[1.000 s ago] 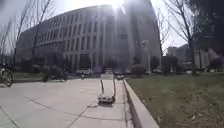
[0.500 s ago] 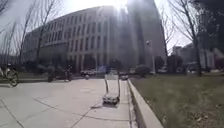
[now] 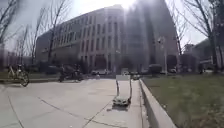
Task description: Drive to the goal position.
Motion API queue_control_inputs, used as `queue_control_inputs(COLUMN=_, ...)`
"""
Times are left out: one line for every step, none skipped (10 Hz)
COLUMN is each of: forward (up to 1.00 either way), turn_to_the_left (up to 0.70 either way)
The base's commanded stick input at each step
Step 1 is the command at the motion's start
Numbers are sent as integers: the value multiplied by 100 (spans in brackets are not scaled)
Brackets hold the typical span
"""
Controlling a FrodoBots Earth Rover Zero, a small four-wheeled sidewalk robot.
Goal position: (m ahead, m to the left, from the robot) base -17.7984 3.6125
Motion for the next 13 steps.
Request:
queue_control_inputs(forward=70, turn_to_the_left=35)
queue_control_inputs(forward=70, turn_to_the_left=35)
queue_control_inputs(forward=70, turn_to_the_left=35)
queue_control_inputs(forward=70, turn_to_the_left=35)
queue_control_inputs(forward=70, turn_to_the_left=35)
queue_control_inputs(forward=70, turn_to_the_left=35)
queue_control_inputs(forward=70, turn_to_the_left=35)
queue_control_inputs(forward=70, turn_to_the_left=35)
queue_control_inputs(forward=70, turn_to_the_left=35)
queue_control_inputs(forward=70, turn_to_the_left=35)
queue_control_inputs(forward=70, turn_to_the_left=35)
queue_control_inputs(forward=70, turn_to_the_left=35)
queue_control_inputs(forward=70, turn_to_the_left=35)
